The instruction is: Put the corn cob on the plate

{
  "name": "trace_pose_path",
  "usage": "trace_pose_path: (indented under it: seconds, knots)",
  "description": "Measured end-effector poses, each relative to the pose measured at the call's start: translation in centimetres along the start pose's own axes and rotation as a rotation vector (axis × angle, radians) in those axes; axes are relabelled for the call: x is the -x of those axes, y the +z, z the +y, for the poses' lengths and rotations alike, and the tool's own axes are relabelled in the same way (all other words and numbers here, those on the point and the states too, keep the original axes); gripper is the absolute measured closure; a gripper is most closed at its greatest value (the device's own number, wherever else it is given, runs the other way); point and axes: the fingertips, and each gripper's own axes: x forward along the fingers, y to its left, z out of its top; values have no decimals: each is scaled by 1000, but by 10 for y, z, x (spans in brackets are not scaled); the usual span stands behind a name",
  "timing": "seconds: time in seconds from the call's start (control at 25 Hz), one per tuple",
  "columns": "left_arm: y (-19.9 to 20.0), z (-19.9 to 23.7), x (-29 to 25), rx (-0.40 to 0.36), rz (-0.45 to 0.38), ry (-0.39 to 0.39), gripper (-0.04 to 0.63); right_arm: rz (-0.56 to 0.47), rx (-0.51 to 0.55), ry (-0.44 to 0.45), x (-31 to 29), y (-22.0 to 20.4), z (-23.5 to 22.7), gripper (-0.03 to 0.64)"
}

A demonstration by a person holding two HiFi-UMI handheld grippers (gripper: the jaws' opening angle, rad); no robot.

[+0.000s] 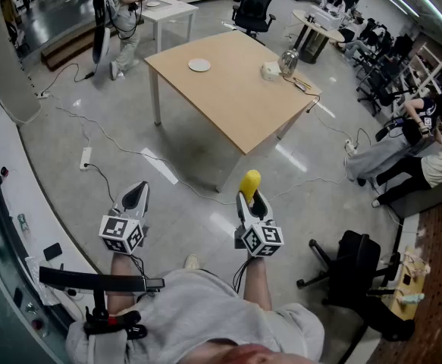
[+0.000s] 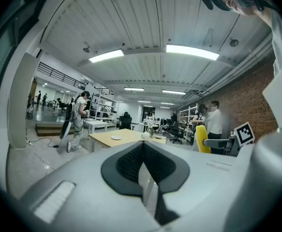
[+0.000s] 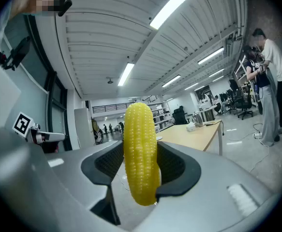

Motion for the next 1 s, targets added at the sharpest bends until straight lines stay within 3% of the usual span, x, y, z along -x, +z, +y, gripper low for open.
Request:
trace_pose_path:
  seconds: [0.52,1.0]
  knots:
    - [9,-51,-38,-19,-6,-61,575,-60,-7,-23,25,22,-45,393]
    - [-2,-70,-79,-38,50,-91,575,-22,-17,-34,17,8,-77,393]
